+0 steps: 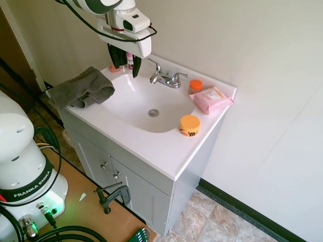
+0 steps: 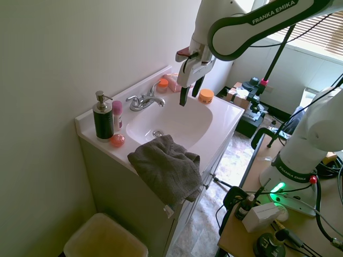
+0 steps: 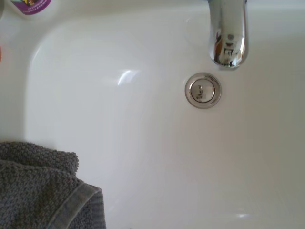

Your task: Clean the sink

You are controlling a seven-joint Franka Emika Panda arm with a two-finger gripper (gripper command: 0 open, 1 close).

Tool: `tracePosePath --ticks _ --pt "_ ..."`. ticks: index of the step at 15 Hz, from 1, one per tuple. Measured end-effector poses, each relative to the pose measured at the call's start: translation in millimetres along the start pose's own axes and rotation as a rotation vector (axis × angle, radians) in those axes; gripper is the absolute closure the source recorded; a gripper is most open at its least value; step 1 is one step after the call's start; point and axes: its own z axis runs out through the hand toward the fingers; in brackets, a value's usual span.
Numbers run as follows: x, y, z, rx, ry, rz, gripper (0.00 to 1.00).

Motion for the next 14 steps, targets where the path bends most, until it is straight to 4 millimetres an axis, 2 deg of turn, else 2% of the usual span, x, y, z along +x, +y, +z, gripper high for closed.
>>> tracePosePath --ticks 2,4,5,8,9,10,12,14 --pt "-0.7 -1.4 4.8 -0.008 -0.003 -0.008 0.00" --pt "-19.7 -18.8 13.5 -0.010 0.010 -0.050 0.00" --pt "-41.9 -33.9 17.3 -0.011 0.015 -0.073 0.00" --pt "-134.5 -80.0 21.6 0.003 0.035 -0.126 0.00" --pt "-157.8 -89.4 24.3 0.019 0.041 -0.124 0.00" --pt "-169.9 -96.6 29.3 0.044 0.045 -0.110 0.00" --pt "-174.0 -105.6 54.1 0.074 0.050 -0.070 0.00" --pt "-169.0 -109.7 91.3 0.074 0.053 -0.031 0.00"
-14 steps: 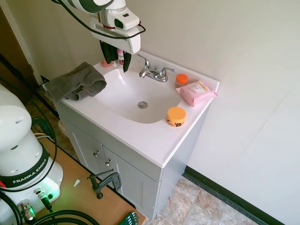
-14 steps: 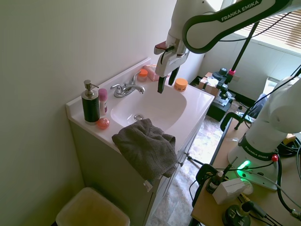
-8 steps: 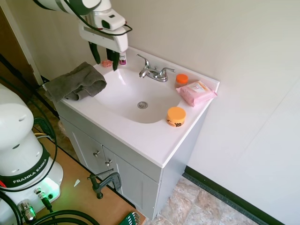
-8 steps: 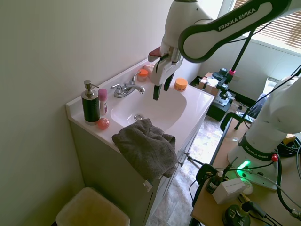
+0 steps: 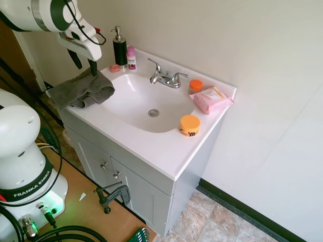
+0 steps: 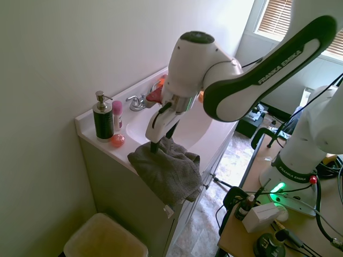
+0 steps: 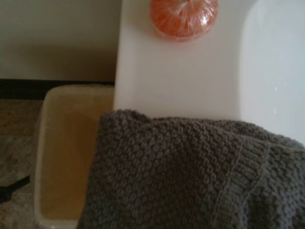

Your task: Clean the sink

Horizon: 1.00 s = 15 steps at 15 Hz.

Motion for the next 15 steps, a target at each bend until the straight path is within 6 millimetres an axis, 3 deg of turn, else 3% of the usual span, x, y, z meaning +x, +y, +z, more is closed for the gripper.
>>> tracePosePath --ticks 2,4,5,15 --pt "3.1 4.7 33.5 -0.043 -0.015 0.027 0.00" --pt "6.3 4.8 44.1 -0.054 -0.028 0.044 0.00" --pt "6.2 5.3 44.6 -0.059 -0.029 0.045 1.00" --pt "9.8 10.7 44.0 -0.095 -0.051 0.059 1.00"
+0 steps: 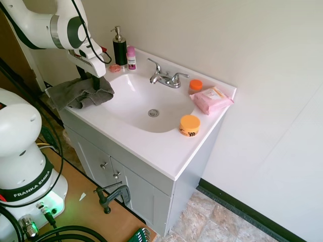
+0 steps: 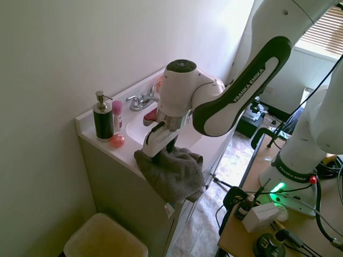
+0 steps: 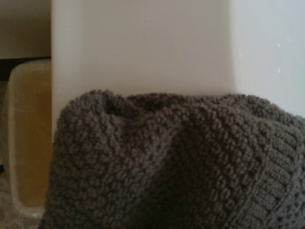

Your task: Clean the sink

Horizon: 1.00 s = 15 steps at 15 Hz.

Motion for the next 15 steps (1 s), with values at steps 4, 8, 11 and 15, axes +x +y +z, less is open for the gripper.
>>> tracePosePath --ticks 4,8,11,15 --pt "9.6 4.5 0.0 -0.010 -0.006 0.017 1.00" --pt "29.9 8.9 1.6 0.004 -0.081 0.132 1.00" --pt "64.7 8.9 6.8 0.009 -0.172 0.253 1.00" --pt "120.8 10.7 37.5 -0.019 -0.250 0.376 1.00"
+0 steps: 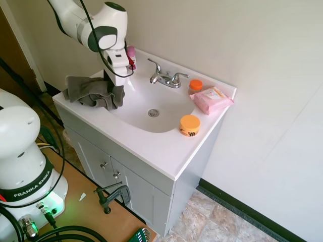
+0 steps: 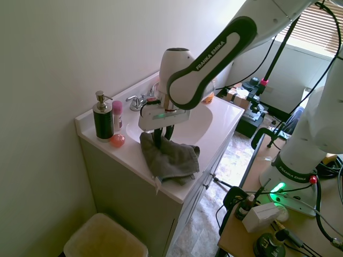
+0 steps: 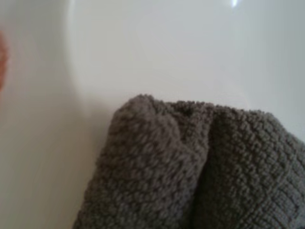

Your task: Clean the sink

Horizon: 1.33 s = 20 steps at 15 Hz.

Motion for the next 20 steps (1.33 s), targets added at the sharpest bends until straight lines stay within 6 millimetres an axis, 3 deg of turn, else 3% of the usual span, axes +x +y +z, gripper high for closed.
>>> tracePosePath --ticks 4,9,17,20 --pt "25.3 -8.4 20.7 -0.060 -0.047 0.022 1.00" --pt "41.4 13.4 42.7 -0.165 0.097 -0.143 1.00" --pt "111.9 48.6 40.1 -0.229 0.355 -0.280 1.00" --pt "120.9 48.8 39.9 -0.222 0.428 -0.333 1.00"
